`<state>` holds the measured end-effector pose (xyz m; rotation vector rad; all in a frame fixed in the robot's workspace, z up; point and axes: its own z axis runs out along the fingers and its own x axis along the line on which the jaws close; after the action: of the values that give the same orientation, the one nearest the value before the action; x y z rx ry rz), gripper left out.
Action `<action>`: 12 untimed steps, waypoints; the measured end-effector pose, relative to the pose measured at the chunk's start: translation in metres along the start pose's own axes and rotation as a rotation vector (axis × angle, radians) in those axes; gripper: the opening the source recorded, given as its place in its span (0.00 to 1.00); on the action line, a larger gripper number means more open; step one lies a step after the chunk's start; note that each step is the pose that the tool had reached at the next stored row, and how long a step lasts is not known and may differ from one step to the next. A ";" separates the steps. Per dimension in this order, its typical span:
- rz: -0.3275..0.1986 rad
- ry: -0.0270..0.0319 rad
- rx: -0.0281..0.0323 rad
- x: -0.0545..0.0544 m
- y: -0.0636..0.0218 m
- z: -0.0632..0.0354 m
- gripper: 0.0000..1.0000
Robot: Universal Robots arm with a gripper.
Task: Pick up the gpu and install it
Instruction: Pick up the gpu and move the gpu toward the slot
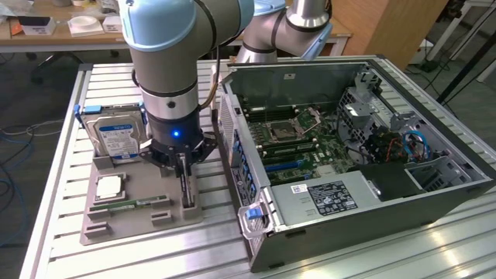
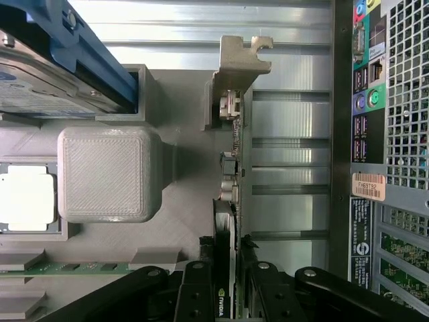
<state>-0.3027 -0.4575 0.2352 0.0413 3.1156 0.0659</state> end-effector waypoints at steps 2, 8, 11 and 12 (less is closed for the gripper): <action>0.000 0.0000 0.0000 0.000 0.0000 0.0000 0.26; 0.000 0.0000 0.0000 0.000 0.0000 0.0000 0.26; 0.000 0.0000 0.0001 0.000 0.0000 0.0000 0.26; 0.000 0.0000 0.0001 0.000 0.0000 0.0000 0.26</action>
<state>-0.3027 -0.4575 0.2352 0.0412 3.1156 0.0658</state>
